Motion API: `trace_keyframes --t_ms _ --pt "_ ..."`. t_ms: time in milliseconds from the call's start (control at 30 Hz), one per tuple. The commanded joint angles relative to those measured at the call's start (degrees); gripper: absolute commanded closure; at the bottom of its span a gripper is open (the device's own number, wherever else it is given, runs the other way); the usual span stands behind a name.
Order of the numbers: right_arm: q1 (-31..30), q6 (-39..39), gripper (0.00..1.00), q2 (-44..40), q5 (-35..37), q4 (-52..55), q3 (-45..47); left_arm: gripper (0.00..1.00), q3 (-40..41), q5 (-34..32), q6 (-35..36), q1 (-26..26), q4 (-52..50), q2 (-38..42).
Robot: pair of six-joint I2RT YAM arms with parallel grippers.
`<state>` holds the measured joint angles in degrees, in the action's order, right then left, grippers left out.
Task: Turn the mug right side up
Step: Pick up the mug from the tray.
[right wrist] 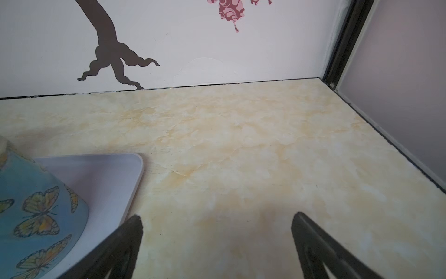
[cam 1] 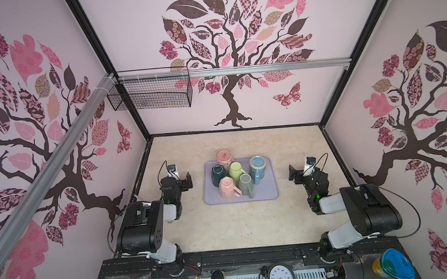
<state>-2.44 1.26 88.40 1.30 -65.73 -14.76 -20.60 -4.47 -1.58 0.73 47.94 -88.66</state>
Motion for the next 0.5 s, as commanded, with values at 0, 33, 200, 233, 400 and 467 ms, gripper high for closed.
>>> trace_keyframes --t_ms 0,33,200,233,400,467 --pt "0.42 -0.29 0.01 1.03 0.54 -0.53 -1.60 0.01 -1.66 -0.37 0.09 0.14 1.09 -0.46" --pt "0.49 -0.29 0.01 1.00 0.52 -0.53 -1.59 0.01 -1.64 -0.45 0.08 0.18 1.16 -0.54" --pt "0.68 0.15 0.01 1.12 0.02 -0.23 -1.76 0.01 -1.64 -0.22 0.02 0.23 1.10 -0.47" --pt "0.71 0.22 0.01 1.11 0.02 -0.18 -1.82 0.01 -1.70 -0.17 0.05 0.37 1.06 -0.52" --pt "1.05 0.50 0.01 1.17 -0.42 0.32 -2.13 0.01 -1.99 1.60 -0.56 1.31 0.53 -0.55" --pt "1.12 0.59 0.01 1.25 -0.42 0.59 -2.30 0.01 -1.91 1.88 -0.56 1.47 0.55 -0.54"
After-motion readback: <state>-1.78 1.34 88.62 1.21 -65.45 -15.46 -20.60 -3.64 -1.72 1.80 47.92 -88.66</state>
